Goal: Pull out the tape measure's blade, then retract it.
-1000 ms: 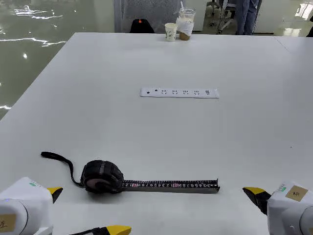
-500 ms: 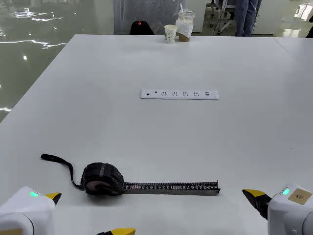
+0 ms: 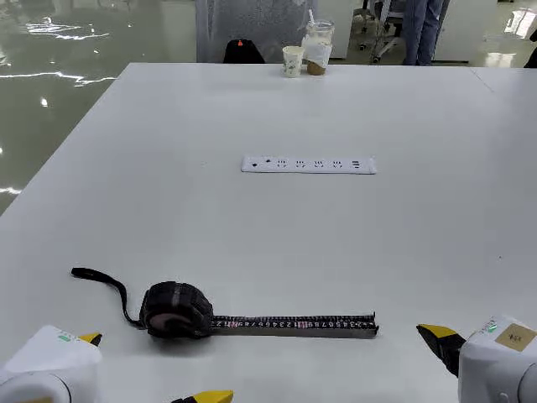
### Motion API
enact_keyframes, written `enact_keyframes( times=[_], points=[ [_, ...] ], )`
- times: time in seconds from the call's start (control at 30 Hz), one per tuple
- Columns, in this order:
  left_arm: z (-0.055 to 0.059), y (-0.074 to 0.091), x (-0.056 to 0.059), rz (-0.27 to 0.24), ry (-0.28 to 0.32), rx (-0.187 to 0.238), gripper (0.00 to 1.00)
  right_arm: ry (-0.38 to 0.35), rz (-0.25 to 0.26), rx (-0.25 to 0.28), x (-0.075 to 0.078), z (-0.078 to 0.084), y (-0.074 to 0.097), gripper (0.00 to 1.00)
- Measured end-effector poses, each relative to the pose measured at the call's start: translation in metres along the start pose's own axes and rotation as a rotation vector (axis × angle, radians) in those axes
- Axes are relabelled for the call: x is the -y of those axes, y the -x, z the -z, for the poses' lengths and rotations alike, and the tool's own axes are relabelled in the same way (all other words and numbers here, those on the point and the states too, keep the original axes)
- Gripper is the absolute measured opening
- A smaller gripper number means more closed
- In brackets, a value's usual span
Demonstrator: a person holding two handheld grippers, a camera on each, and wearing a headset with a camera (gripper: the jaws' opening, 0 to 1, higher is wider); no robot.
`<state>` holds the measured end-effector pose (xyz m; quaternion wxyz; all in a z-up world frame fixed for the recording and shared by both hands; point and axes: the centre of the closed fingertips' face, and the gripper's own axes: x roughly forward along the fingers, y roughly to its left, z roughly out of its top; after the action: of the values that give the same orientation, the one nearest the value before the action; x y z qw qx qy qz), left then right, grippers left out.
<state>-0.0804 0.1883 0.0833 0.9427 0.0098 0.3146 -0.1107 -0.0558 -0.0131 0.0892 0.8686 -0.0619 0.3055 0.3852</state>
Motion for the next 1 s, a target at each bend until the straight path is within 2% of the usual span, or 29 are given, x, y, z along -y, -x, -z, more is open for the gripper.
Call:
enact_keyframes(
  times=[0.53,1.0],
  points=[
    [-0.001,-0.003,-0.001,-0.005,0.006,0.010,0.99,0.007,-0.003,-0.004,-0.001,0.003,0.001,0.99],
    [-0.003,-0.010,-0.004,-0.018,0.006,0.009,0.99,0.036,-0.031,-0.007,0.001,0.003,-0.003,0.97]
  ],
)
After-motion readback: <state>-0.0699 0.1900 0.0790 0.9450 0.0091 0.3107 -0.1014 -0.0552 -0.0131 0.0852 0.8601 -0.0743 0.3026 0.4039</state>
